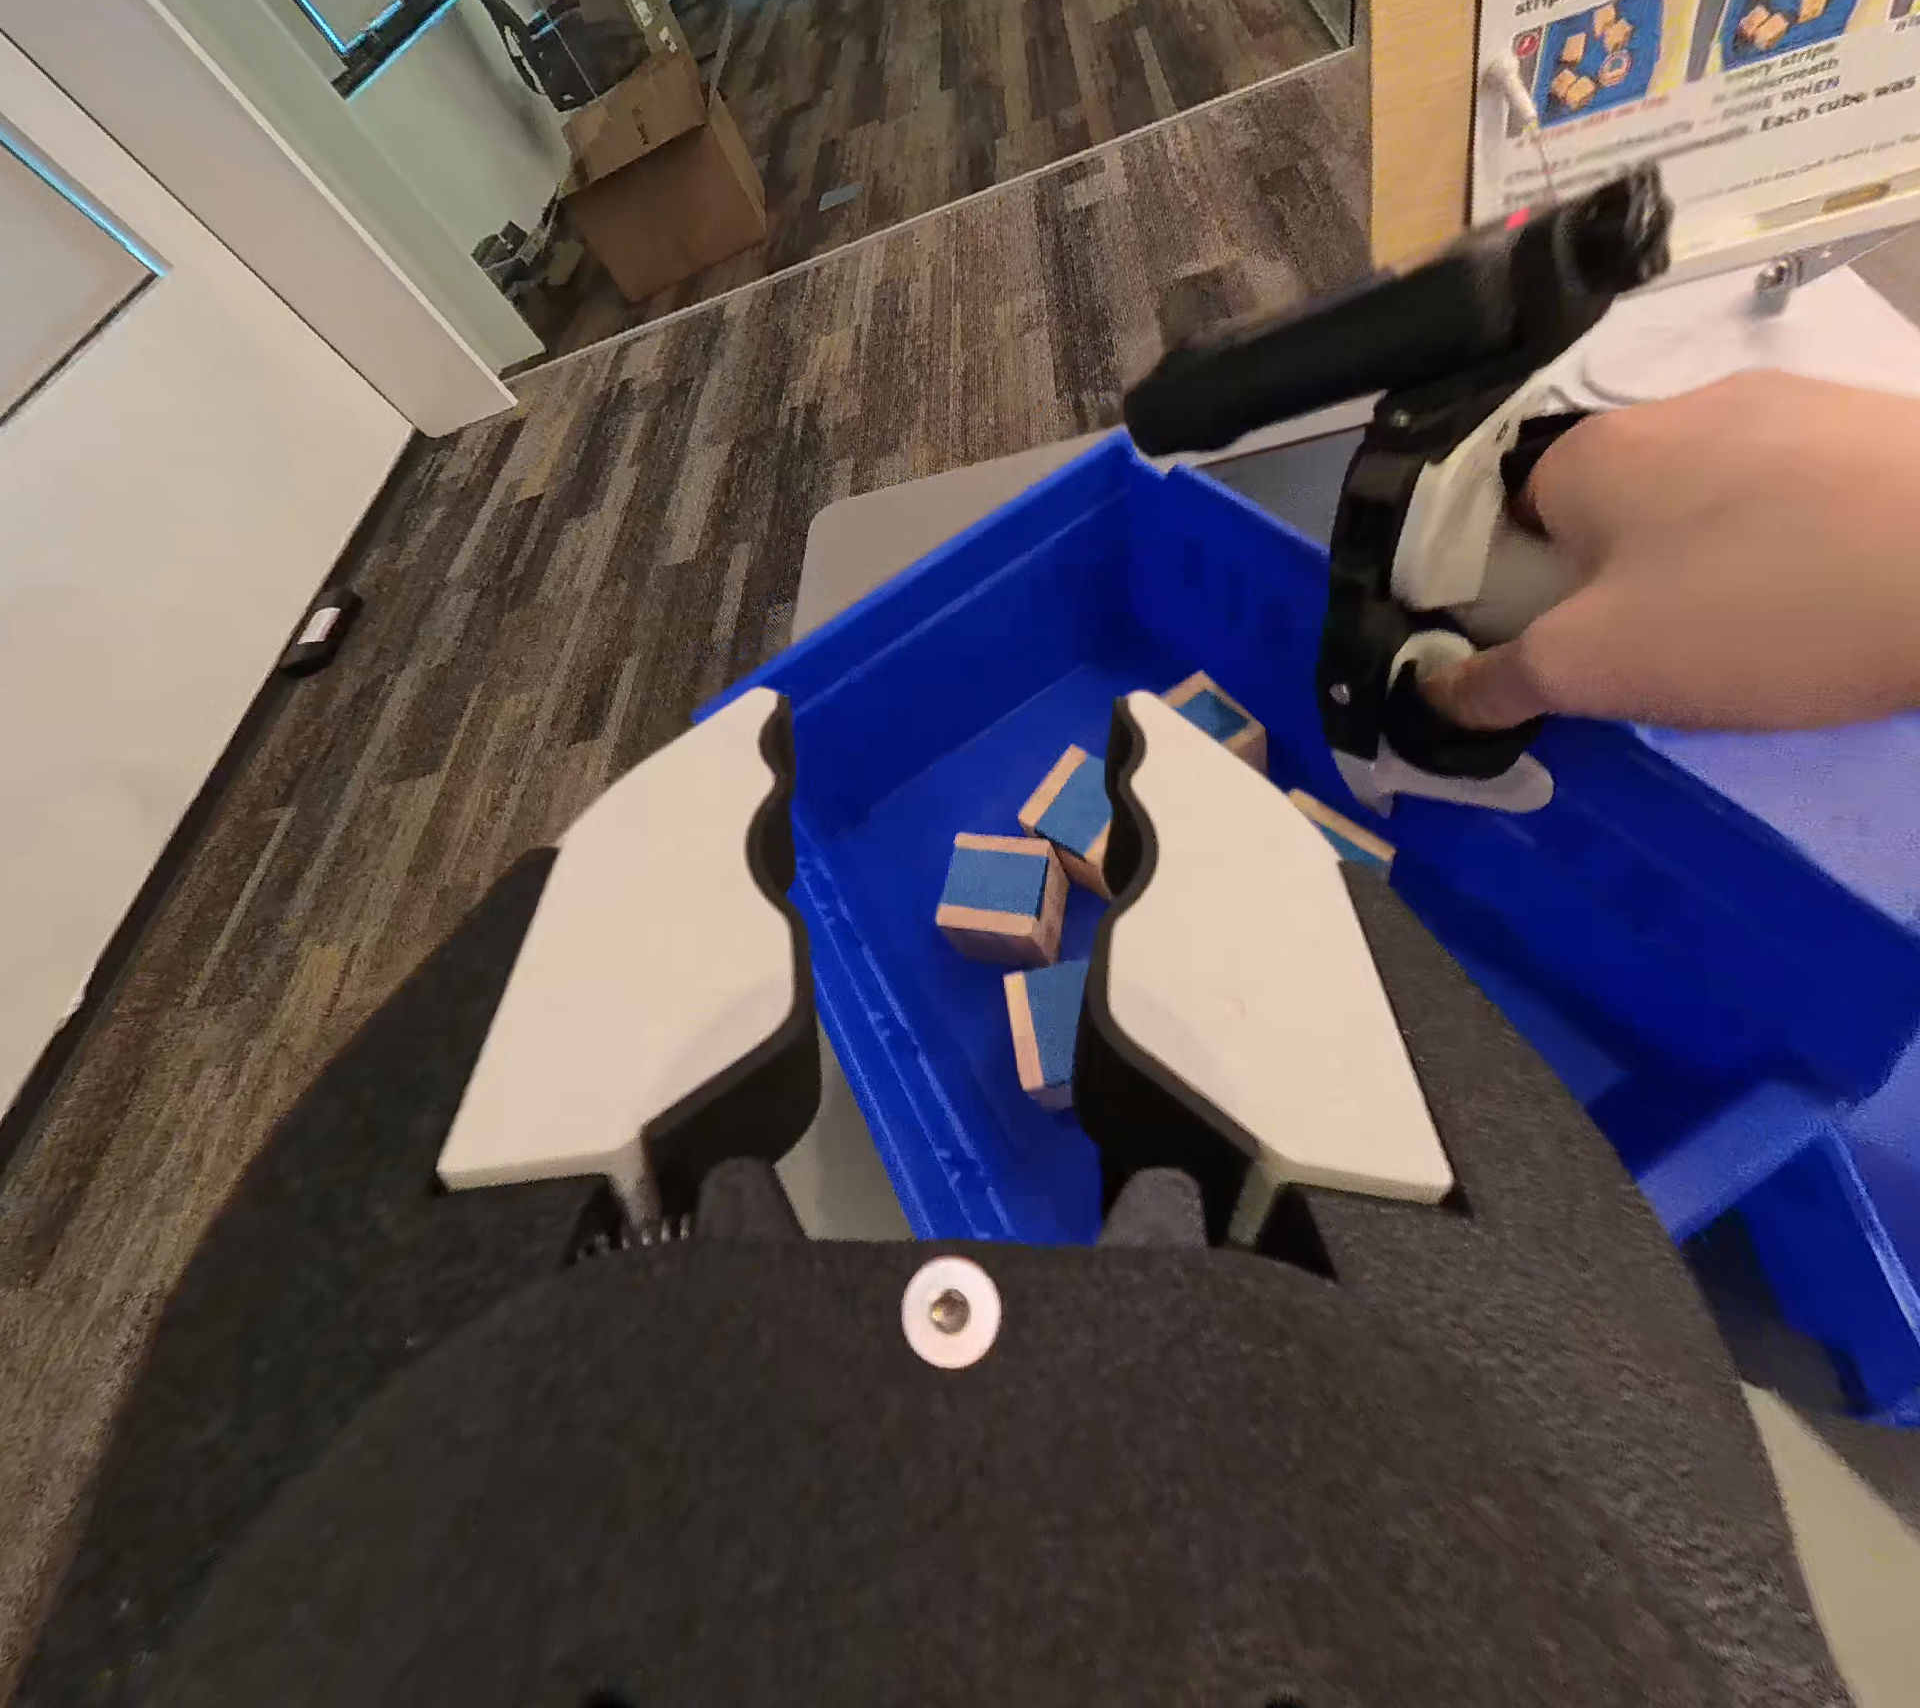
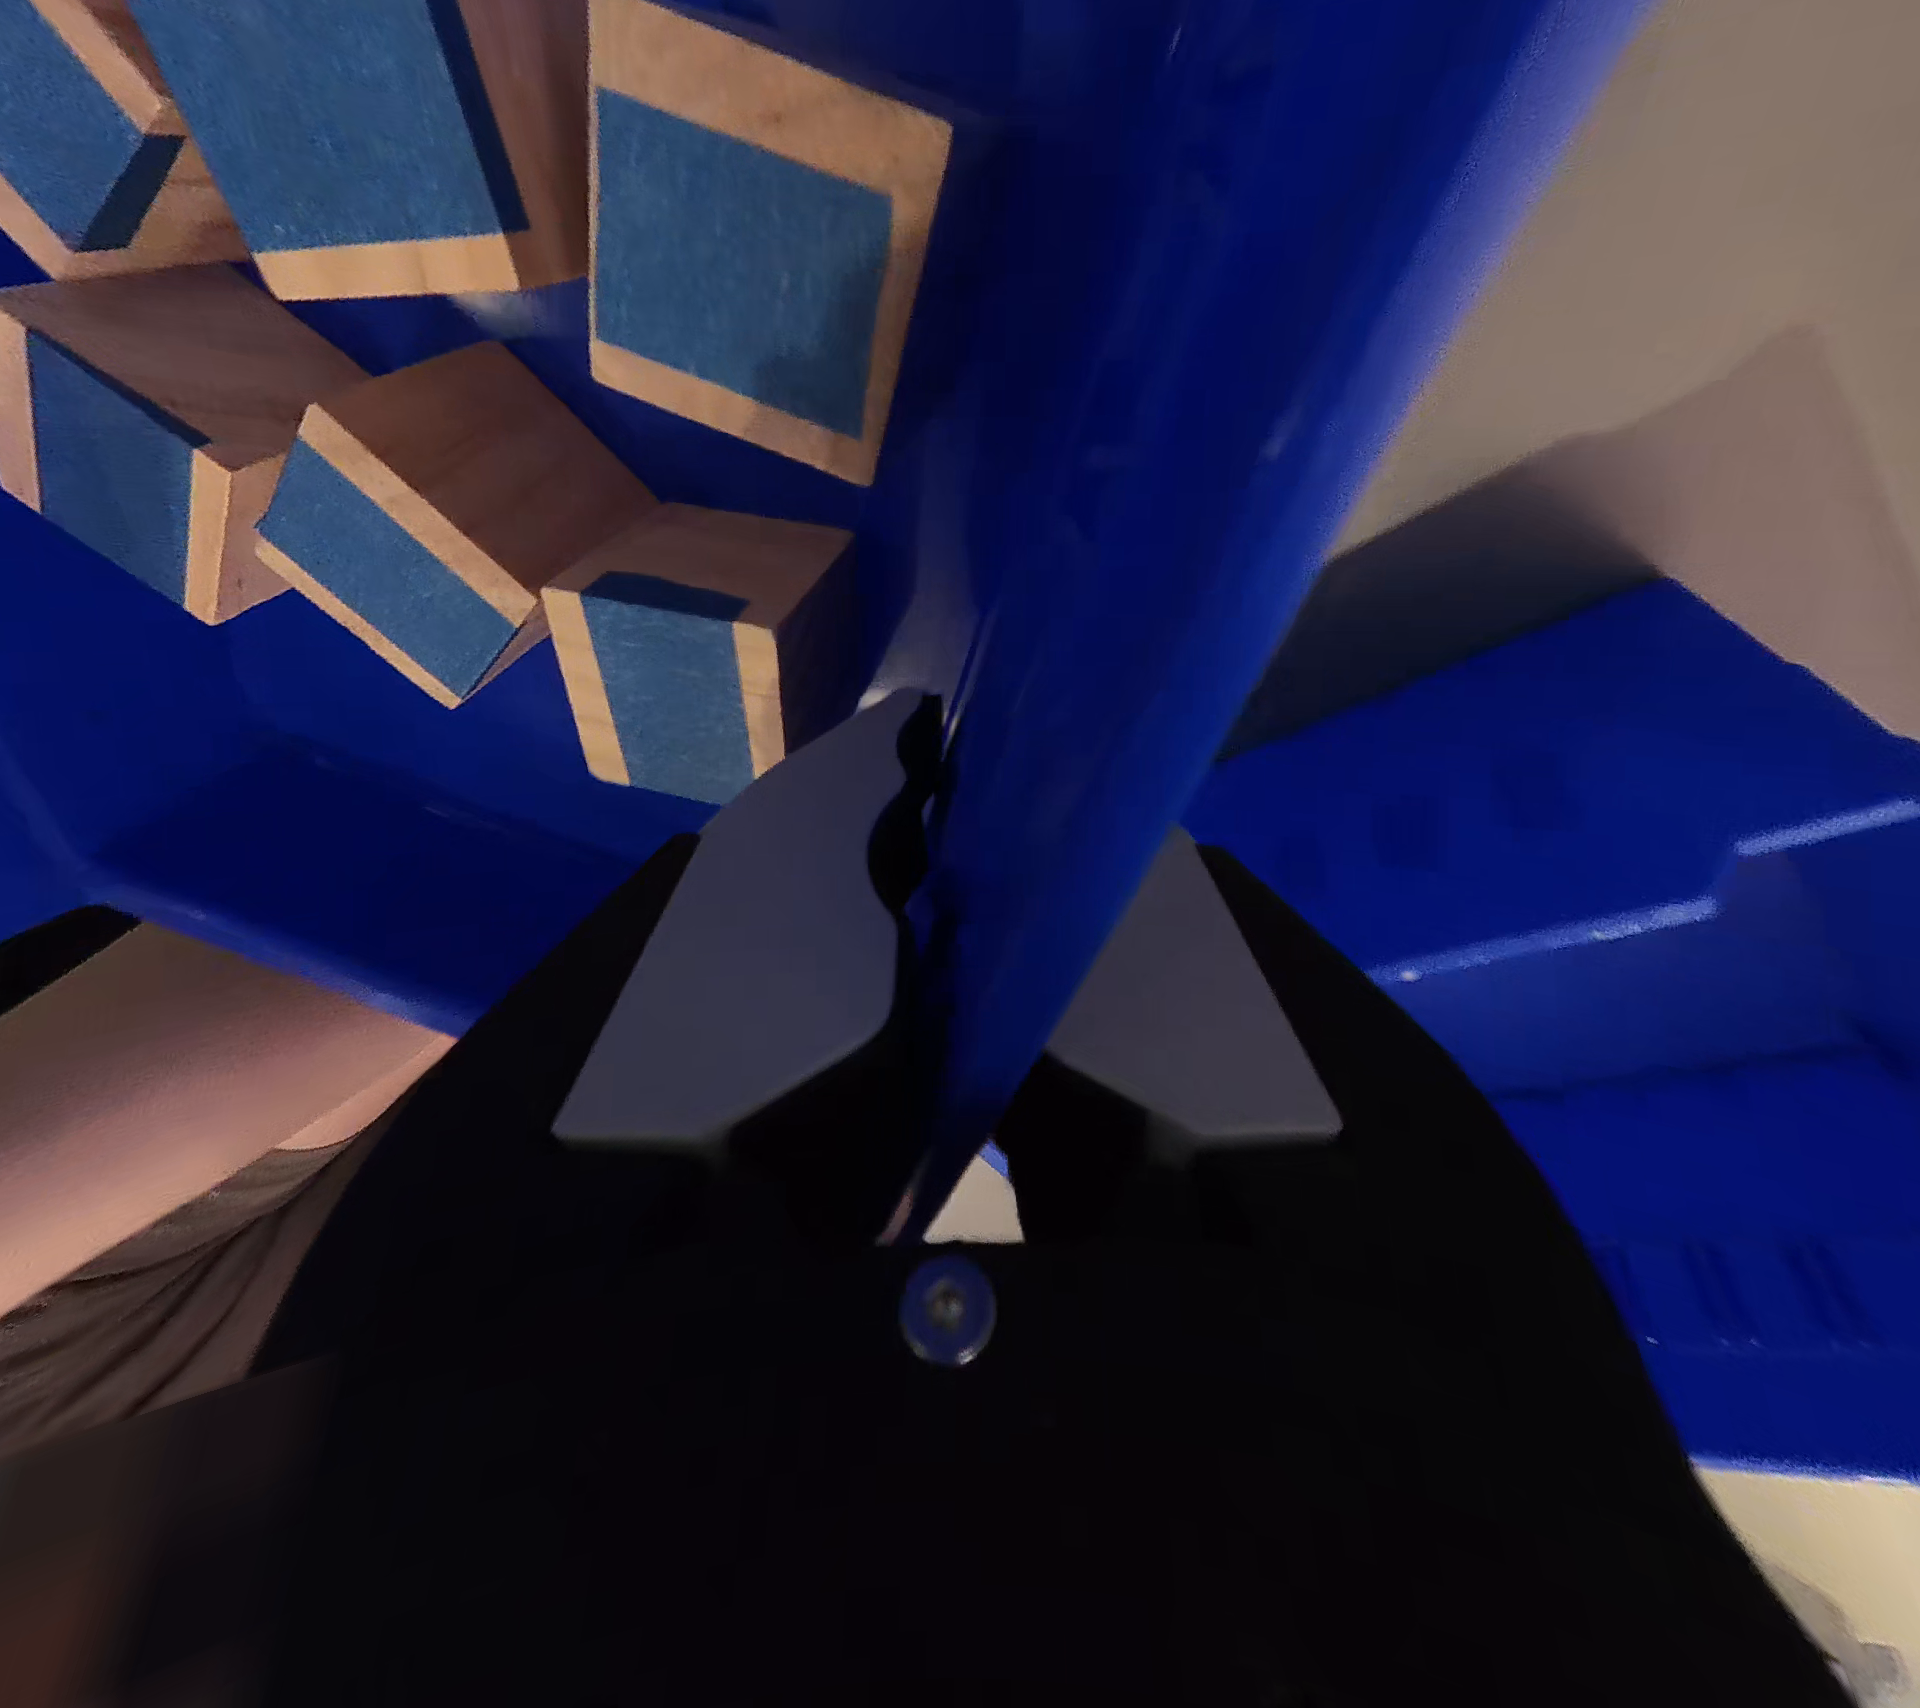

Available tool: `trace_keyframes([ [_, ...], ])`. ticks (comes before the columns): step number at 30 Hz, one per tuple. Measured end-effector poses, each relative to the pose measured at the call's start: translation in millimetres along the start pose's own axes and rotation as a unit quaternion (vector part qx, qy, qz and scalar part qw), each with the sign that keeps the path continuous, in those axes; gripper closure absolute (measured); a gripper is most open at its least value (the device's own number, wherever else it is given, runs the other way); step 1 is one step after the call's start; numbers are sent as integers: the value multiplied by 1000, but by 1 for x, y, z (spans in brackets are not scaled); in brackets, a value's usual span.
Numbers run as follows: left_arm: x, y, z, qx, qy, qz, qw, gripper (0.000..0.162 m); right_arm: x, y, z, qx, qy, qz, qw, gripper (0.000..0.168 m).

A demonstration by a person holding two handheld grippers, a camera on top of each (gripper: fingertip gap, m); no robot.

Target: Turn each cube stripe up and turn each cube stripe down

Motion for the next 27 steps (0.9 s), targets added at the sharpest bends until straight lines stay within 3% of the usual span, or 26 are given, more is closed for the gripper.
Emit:
trace_keyframes([
  [13,-1,-3,2,8,12,-10,1000,103,-10,-60,5,-2,-42,23,999,161],
  [19,-2,-1,-2,14,8,-15,1000,103,-8,-68,4,-5,-37,-4,999,150],
  [22,-3,-3,-5,22,2,-10,1000,102,1,-48,1,1,-9,-62,998,147],
  [24,-3,-4,-7,22,-2,-6,1000,101,11,-22,1,20,19,-154,988,142],
  [27,-4,-3,-10,30,-9,-9,999,101,51,23,3,85,79,-314,942,142],
])
Point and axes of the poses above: each gripper's, where its closed fingertips meet, y back along the fingers, x out of its underside, z = x × y across the jaws, the point moved 10 cm from there along y, back along the fingers, and after that the axes turned 4 degrees about z, right-handed, at the moved point
